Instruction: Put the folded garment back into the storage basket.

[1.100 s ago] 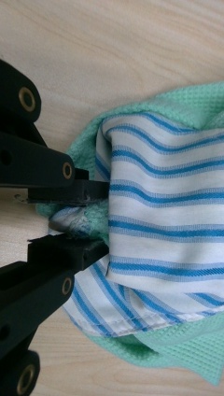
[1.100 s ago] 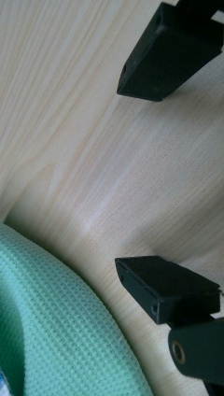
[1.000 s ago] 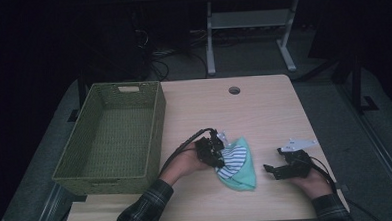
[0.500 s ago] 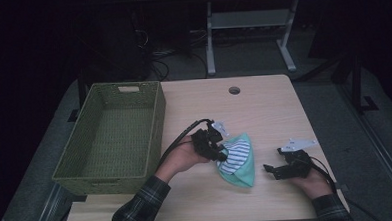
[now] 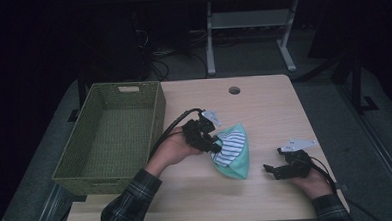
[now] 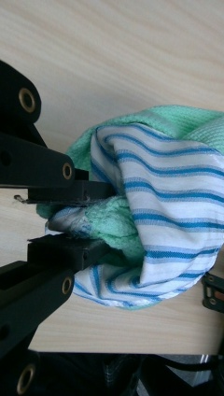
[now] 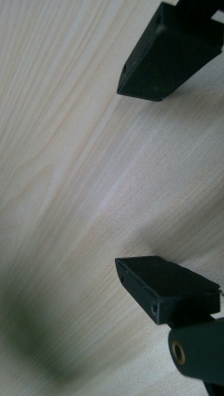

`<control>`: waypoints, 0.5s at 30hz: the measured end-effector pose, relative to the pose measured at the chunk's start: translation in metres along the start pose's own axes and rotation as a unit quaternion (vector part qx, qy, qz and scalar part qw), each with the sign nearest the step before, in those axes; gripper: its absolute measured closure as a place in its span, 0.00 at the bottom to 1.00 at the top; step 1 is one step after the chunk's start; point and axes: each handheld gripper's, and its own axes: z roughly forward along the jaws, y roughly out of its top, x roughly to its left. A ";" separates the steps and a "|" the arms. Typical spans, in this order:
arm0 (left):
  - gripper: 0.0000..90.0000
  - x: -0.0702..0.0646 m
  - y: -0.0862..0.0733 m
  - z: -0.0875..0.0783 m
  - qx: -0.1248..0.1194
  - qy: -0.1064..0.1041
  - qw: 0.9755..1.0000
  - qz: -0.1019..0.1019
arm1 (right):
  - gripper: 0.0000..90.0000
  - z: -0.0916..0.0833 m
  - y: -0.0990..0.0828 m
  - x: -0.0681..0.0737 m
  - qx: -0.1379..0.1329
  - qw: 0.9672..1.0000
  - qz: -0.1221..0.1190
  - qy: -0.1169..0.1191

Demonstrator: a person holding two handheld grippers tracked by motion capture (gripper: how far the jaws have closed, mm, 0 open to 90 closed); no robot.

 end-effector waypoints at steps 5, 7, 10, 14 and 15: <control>0.84 0.001 0.002 -0.018 -0.011 0.009 1.000 -0.002 | 0.15 0.000 0.000 0.000 0.000 1.000 0.000 0.000; 0.84 0.001 0.003 -0.028 -0.017 0.012 1.000 -0.003 | 0.15 0.000 0.000 0.000 0.000 1.000 0.000 0.000; 0.84 0.002 0.003 -0.034 -0.018 0.013 1.000 -0.005 | 0.15 0.000 0.000 0.000 0.000 1.000 0.001 -0.001; 0.84 0.005 0.002 -0.047 -0.017 0.023 1.000 -0.012 | 0.15 0.000 0.000 0.000 0.000 1.000 0.001 -0.001; 0.84 0.006 0.001 -0.051 -0.016 0.024 1.000 -0.012 | 0.15 0.000 0.000 0.000 0.000 1.000 0.001 -0.001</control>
